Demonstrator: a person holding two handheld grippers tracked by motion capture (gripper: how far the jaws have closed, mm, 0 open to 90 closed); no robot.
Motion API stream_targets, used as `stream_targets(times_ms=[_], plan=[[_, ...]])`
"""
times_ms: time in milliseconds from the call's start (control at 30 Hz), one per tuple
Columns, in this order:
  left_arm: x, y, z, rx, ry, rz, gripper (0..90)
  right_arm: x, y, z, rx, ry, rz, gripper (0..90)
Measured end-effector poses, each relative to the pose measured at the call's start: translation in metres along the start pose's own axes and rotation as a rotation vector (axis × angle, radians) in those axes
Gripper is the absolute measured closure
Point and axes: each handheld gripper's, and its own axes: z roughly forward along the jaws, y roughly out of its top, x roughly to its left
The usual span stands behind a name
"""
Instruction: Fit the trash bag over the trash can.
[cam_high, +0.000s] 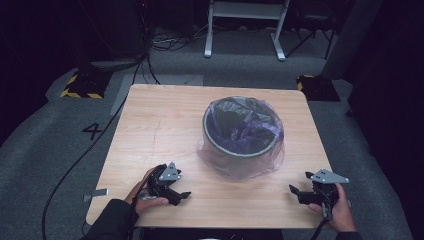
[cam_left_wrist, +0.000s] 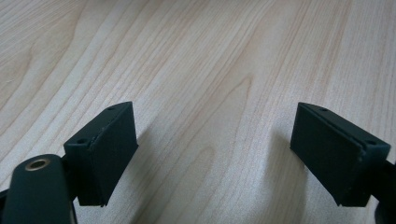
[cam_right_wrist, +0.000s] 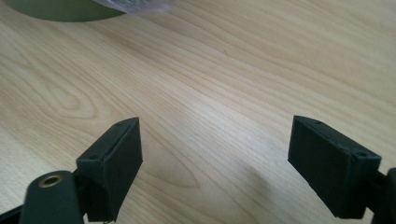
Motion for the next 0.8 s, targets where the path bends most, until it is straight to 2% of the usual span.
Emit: stream_targets(times_ms=[100,200,300,433,500,800], plan=[[0.0,0.0,0.0,0.0,-0.003,0.003,14.2,-0.007,-0.006,-0.001,-0.004,-0.017,0.058,17.7],[0.0,0.0,0.0,0.001,-0.004,0.004,14.1,-0.011,-0.01,-0.001,0.0,-0.032,0.082,17.6],[0.0,0.0,0.0,0.0,-0.005,0.004,14.1,-0.013,-0.015,0.001,-0.004,-0.004,0.113,17.4],[0.0,0.0,0.0,0.0,-0.004,0.004,14.1,-0.013,-0.016,0.001,0.001,-0.014,0.114,17.6],[0.0,0.0,0.0,0.002,-0.004,0.002,14.1,-0.012,-0.016,0.003,0.029,-0.021,0.117,16.4],[0.0,0.0,0.0,0.001,-0.005,0.004,14.1,-0.014,-0.014,0.005,0.036,-0.021,0.117,13.8]])
